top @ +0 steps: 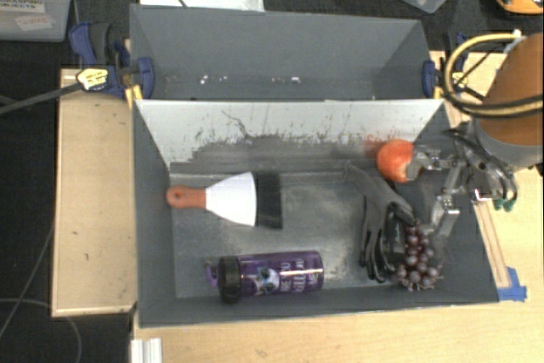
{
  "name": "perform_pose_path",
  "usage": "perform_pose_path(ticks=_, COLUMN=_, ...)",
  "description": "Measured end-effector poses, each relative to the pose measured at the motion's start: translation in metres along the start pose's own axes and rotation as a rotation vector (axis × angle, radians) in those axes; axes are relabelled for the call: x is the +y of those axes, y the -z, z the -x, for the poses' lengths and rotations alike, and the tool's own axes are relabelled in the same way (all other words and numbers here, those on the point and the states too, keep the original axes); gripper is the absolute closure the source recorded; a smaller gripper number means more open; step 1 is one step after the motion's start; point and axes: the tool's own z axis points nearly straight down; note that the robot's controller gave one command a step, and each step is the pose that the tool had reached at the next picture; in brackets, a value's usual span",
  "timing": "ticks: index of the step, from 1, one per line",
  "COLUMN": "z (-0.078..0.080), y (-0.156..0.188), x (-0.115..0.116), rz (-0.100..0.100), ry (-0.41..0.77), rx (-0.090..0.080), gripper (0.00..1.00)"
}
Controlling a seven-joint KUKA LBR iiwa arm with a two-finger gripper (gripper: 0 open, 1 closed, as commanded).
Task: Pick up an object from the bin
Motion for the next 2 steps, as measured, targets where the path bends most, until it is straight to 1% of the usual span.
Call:
perform_pose_path(ticks=1, z=0.002, y=0.005, x=0.001, rz=-0.001, ry=0.006, rx=-0.008, gripper=0.00)
perform_pose_path(ticks=2, z=-0.021, y=-0.124, x=-0.029, rz=-0.004, ry=0.242, rx=-0.020, gripper=0.00)
